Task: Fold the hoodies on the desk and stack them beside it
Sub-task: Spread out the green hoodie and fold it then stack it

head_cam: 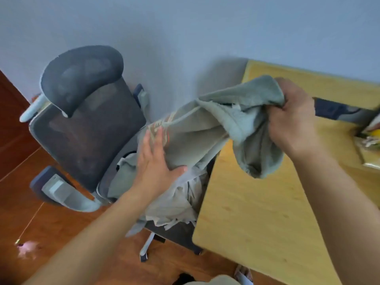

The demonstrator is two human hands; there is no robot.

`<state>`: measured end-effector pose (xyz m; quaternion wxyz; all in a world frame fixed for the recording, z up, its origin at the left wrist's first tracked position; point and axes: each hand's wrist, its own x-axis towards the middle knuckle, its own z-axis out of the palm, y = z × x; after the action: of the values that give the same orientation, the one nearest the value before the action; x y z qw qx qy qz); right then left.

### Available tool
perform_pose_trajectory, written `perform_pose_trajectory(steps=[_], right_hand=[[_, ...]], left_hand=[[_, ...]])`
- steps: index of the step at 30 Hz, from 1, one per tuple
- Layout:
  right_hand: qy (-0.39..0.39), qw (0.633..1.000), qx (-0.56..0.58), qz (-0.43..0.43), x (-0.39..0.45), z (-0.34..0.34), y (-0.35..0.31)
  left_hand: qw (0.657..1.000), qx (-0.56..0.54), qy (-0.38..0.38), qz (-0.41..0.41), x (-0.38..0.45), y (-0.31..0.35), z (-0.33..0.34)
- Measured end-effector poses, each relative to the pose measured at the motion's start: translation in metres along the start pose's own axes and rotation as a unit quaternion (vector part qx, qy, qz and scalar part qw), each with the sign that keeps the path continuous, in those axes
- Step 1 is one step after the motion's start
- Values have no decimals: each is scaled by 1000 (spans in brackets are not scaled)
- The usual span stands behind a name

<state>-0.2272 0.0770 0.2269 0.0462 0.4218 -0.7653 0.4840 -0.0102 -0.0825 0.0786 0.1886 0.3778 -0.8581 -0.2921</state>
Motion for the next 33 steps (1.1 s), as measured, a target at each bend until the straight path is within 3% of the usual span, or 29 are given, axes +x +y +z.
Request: perform_pose_trajectory(steps=[2, 5, 7, 9, 12, 14, 15, 17, 20, 26, 28, 30, 32, 33], right_hand=[[67, 994, -19, -85, 32, -44, -20], [180, 965, -3, -190, 78, -129, -67], [220, 940, 53, -254, 102, -185, -104], [226, 931, 86, -273, 121, -238, -138], [173, 952, 7, -253, 137, -308, -176], [97, 955, -133, -246, 130, -339, -175], [89, 947, -161, -265, 125, -353, -169], [108, 932, -195, -285, 104, -382, -152], [114, 928, -293, -200, 80, -434, -107], [61, 905, -408, -105, 43, -517, -22], [22, 889, -447, -102, 37, -530, -2], [-9, 864, -496, -87, 34, -540, 16], [-50, 845, -531, -38, 32, -544, 34], [-64, 836, -545, -8, 32, -540, 46]], left_hand=[[992, -27, 24, 124, 31, 56, -28], [926, -216, 25, 308, 55, 163, -85], [888, -307, 0, 342, 71, 237, -120], [877, -307, -42, 367, 82, 308, -146], [828, -348, -162, 408, 83, 389, -154], [814, -349, -218, 410, 69, 431, -139], [829, -327, -220, 397, 57, 449, -128], [857, -305, -202, 362, 41, 473, -99], [866, -342, -224, 289, 21, 486, -53], [752, -453, -412, 244, -12, 498, -8], [763, -392, -454, 240, -24, 505, 3], [809, -269, -471, 224, -38, 509, 10], [857, -89, -446, 243, -42, 506, 17], [882, -12, -397, 254, -43, 504, 21]])
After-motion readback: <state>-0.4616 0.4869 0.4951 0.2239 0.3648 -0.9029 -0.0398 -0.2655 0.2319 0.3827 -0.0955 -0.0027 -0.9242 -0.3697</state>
